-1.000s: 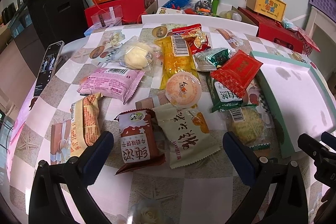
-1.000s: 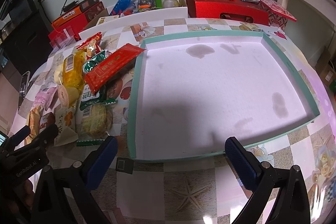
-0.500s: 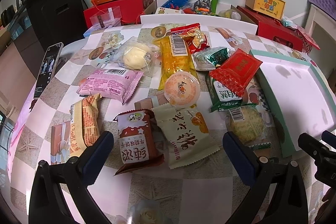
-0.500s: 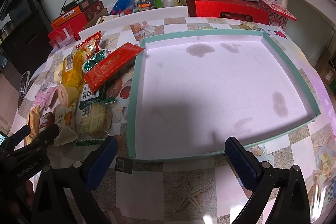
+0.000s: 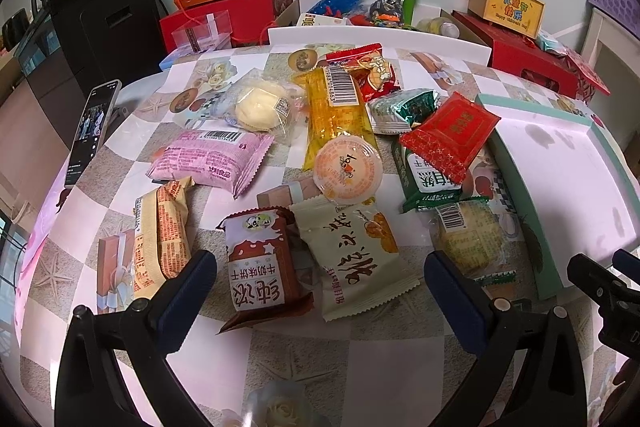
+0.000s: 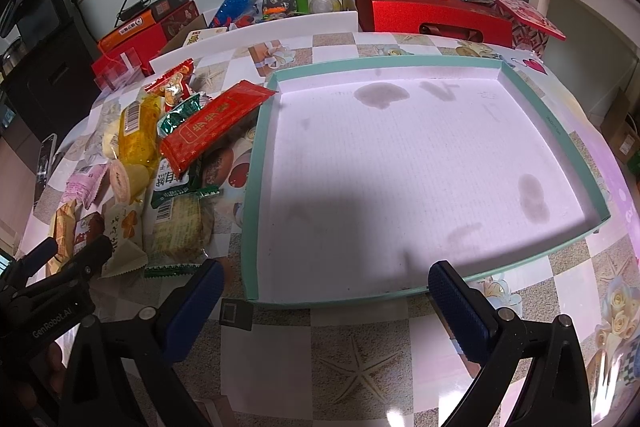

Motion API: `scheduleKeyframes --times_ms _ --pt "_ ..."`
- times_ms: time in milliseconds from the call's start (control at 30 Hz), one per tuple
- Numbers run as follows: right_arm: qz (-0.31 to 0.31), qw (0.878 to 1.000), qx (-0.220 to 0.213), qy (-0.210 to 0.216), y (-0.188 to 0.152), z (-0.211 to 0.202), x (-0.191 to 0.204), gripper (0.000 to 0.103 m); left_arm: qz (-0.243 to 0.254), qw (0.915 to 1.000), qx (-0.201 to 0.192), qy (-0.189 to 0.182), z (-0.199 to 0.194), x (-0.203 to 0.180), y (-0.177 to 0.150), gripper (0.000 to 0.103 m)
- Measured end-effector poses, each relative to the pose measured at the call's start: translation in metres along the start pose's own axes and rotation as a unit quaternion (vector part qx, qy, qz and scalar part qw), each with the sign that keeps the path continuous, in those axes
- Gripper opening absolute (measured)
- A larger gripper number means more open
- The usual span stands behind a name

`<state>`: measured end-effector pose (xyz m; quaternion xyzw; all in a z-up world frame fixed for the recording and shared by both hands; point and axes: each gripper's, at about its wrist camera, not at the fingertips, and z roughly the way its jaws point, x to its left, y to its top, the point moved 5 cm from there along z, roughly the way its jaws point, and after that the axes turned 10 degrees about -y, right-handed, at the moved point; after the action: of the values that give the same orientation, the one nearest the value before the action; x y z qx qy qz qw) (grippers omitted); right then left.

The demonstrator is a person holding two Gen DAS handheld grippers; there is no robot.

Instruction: Organize snacks

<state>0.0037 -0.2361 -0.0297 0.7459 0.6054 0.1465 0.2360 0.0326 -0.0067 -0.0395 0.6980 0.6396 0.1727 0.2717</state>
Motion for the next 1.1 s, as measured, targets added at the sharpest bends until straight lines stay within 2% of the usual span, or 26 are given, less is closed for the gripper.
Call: scheduleKeyframes --times_ms 367,500,567,667,733,867,1100 --pt "-0.003 1.0 -0.004 0.0 0.001 -0.001 0.002 0.103 -0.009 0.9999 0.0 -0.014 -0.005 0.001 0.002 0.103" --pt "-0.006 0.999 -0.043 0.013 0.01 -0.016 0.009 0.103 -0.019 0.9997 -0.009 -0.012 -0.012 0.009 0.006 0.103" --pt "-0.005 0.998 -0.063 0.027 0.015 -0.023 0.015 0.103 -0.031 0.9991 -0.016 -0.026 -0.017 0.015 0.009 0.103" --pt "-0.023 0.995 -0.081 0.044 0.019 -0.03 0.033 0.103 -0.053 0.9972 -0.028 -0.044 -0.025 0.028 0.014 0.103" --pt "-0.041 0.993 -0.092 0.056 0.021 -0.032 0.051 0.103 -0.058 0.9968 -0.034 -0.043 -0.029 0.039 0.015 0.103" --pt "-0.063 0.991 -0.095 0.075 0.019 -0.028 0.077 0.103 -0.073 0.9957 -0.051 -0.024 -0.033 0.062 0.016 0.103" --pt "-0.085 0.99 -0.071 0.086 0.01 -0.011 0.107 0.102 -0.124 0.9902 -0.062 -0.019 -0.031 0.099 0.011 0.103"
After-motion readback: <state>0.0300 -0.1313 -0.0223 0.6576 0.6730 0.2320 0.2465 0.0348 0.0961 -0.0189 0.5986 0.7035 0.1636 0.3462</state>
